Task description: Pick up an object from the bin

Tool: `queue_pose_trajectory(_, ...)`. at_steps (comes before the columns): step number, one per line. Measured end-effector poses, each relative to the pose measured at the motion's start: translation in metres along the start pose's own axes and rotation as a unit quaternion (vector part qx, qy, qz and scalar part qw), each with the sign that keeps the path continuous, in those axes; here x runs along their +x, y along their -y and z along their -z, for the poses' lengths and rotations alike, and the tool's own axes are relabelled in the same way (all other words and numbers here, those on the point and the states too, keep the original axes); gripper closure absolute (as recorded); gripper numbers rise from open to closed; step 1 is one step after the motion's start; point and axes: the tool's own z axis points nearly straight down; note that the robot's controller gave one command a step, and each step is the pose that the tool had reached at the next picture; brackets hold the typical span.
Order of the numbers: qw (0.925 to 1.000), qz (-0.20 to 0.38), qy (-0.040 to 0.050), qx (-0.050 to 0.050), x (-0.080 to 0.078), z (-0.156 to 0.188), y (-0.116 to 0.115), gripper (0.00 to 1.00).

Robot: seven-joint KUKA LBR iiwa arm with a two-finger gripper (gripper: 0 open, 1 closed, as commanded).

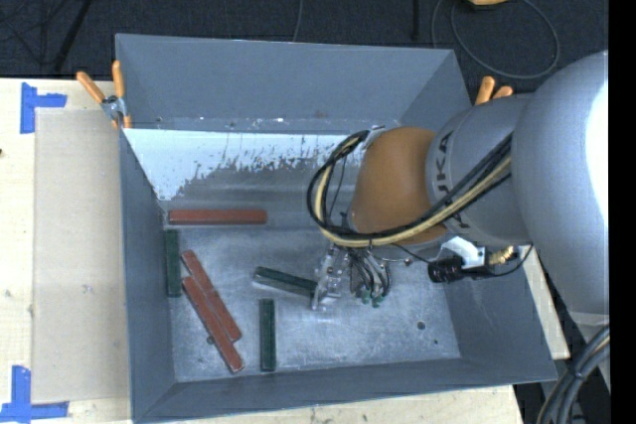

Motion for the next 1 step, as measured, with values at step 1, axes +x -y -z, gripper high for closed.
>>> queue_pose_trajectory(1, 0.9864, 0.164, 0.0022, 0.0, -0.0313, 0.1324, 0.0387, 1.0)
